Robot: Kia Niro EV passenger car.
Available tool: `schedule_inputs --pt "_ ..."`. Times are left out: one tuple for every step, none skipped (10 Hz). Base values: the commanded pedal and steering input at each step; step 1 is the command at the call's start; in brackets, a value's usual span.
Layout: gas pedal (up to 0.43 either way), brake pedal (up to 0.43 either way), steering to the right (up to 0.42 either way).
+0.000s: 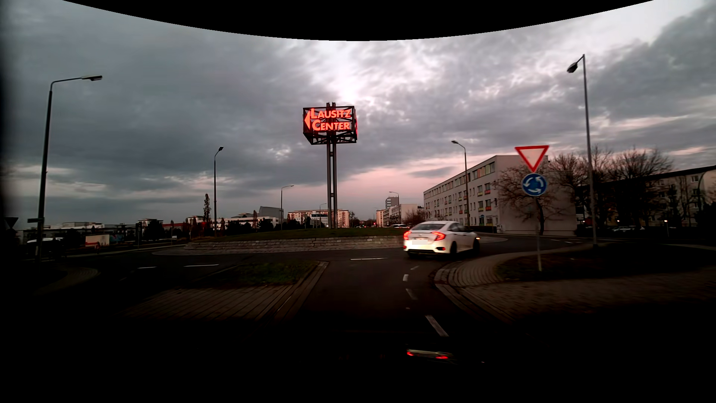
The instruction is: Follow the waypoints while adhering to traffic rules and regulations
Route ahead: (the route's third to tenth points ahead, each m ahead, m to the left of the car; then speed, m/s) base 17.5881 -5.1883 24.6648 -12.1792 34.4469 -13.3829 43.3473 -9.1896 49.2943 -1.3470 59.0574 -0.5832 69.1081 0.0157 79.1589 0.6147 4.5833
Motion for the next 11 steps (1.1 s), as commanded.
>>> schedule_inputs --pt "0.039 0.0 -0.031" --pt "0.039 0.0 -0.03" --pt "0.039 0.0 -0.029" --pt "0.02 0.0 -0.027" --pt "0.02 0.0 -0.025" --pt "0.0 0.0 -0.023" --pt "0.0 0.0 -0.017" --pt "0.0 0.0 -0.009" --pt "0.0 0.073 -0.001" --pt "0.0 0.14 0.003" --pt "0.0 0.22 0.005"
